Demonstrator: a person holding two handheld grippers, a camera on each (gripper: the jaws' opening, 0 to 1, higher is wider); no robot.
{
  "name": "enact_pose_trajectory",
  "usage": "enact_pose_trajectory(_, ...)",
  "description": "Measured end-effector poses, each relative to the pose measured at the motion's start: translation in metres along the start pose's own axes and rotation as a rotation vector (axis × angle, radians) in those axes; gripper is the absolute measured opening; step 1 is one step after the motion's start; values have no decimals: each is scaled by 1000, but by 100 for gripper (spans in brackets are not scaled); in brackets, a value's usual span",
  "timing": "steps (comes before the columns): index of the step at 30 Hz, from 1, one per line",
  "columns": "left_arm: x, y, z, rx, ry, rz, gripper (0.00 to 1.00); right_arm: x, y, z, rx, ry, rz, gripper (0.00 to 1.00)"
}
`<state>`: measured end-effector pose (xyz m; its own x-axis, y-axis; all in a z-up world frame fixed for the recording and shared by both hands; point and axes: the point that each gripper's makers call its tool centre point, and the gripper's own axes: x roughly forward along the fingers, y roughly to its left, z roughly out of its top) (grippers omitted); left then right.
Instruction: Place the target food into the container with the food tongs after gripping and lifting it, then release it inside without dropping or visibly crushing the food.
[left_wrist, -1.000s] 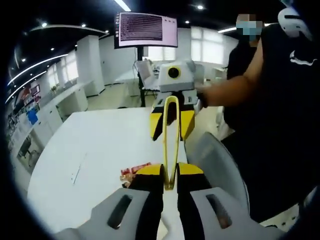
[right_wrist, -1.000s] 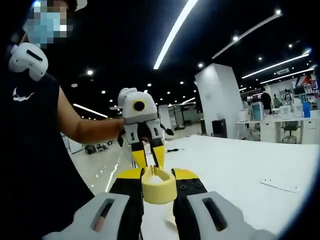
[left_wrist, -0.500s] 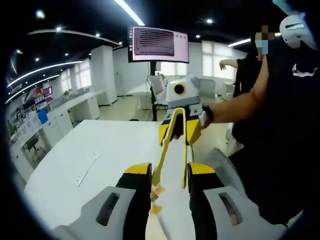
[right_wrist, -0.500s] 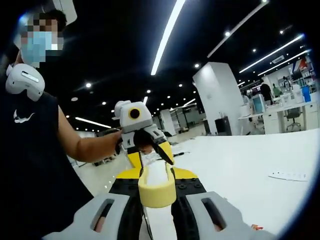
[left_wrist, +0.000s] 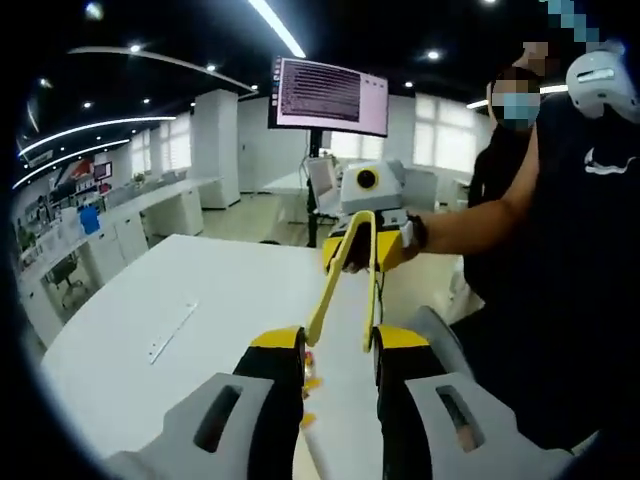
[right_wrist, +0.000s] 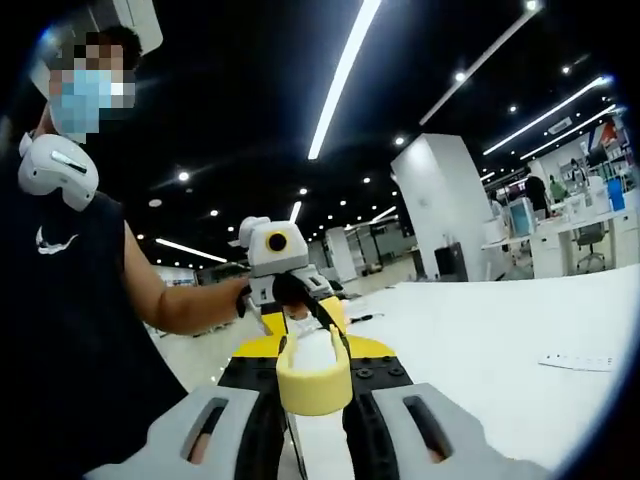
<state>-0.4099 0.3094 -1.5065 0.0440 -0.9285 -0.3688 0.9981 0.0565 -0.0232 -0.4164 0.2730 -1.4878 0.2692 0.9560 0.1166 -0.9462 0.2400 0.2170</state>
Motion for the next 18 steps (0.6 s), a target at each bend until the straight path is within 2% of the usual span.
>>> enact_pose_trajectory(1,-1,2,3,41,-13,17,20,0,1,1,-7,-2,2,19)
enact_pose_trajectory(3,-4,0,6,132,-28,38,10,1,3,9,-96,-26,13,19)
enact_pose_trajectory(5,-6,-4,9,108,-47,35,2,0,4,11,-88,-24,22,19)
enact_pose_trajectory(8,-9,-3,20,98,-122,39,0,1,4,14,-86,-21,25,21)
enact_pose_trajectory(11,-5,-6,23,100,-127,36,0,9,8,15,-74,-25,36,25)
enact_pose_trajectory(14,-2,-8,26,92,-142,32,0,15,9,16,-83,-23,40,23)
enact_pose_trajectory(18,-3,-8,38,69,-213,28,0,19,10,20,-60,-45,49,27)
